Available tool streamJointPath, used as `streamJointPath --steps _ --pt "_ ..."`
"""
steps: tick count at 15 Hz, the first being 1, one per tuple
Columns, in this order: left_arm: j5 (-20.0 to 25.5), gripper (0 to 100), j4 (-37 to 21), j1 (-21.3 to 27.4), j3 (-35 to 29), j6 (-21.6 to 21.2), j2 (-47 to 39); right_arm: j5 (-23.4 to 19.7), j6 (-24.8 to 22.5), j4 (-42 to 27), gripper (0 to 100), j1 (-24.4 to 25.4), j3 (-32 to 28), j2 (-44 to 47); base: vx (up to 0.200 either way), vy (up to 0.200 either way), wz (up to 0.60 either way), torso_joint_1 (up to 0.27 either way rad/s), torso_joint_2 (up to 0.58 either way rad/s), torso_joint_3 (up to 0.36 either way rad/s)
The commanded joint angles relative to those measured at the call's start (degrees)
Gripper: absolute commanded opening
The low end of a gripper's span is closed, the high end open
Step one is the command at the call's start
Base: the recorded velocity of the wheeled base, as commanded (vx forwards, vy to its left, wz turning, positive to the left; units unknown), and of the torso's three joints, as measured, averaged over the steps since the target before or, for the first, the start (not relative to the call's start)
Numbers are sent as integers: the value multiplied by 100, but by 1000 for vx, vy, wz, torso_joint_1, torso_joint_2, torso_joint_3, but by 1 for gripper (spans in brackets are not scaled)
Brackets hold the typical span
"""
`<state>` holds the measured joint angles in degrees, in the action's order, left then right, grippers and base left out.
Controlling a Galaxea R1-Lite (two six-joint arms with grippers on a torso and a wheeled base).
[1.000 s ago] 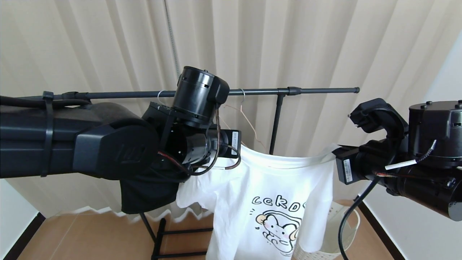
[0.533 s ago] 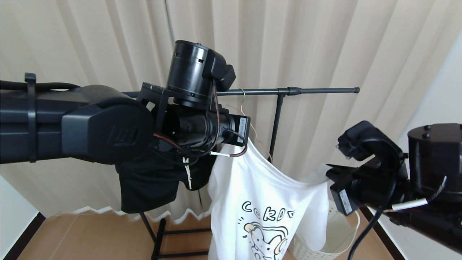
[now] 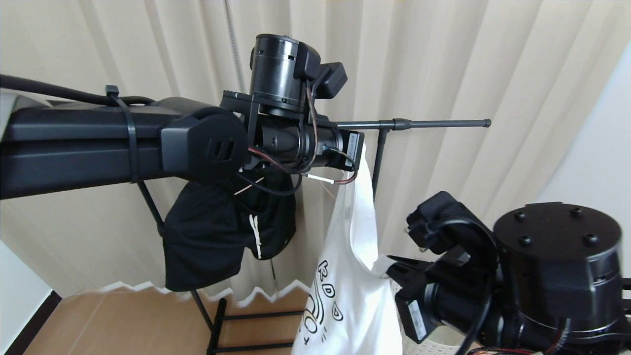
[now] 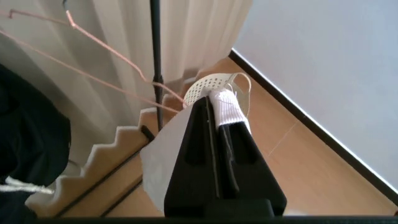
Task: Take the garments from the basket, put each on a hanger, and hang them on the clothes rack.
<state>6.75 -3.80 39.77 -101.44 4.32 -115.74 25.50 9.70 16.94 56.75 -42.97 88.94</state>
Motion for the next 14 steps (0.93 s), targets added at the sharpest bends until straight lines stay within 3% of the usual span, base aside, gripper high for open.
streamJointPath --steps 1,3,6,10,13,14 --pt "239 0 2 5 -412 8 -371 113 612 -7 0 275 -528 765 0 0 0 0 0 0" --pt "265 0 2 -4 -429 8 -388 148 893 -16 0 311 -695 835 0 0 0 0 0 0" --pt "186 0 -59 -145 -298 34 -291 438 875 -33 0 21 -528 572 0 0 0 0 0 0" --pt "-561 0 -894 -294 -262 34 69 869 383 -25 0 -806 61 -44 0 0 0 0 0 0" --pt "-1642 0 -1887 -232 -192 17 271 957 -408 63 0 -1764 -150 -70 0 0 0 0 0 0" --pt "-1774 0 -2098 -180 -60 8 376 965 -478 72 0 -1904 -335 97 0 0 0 0 0 0"
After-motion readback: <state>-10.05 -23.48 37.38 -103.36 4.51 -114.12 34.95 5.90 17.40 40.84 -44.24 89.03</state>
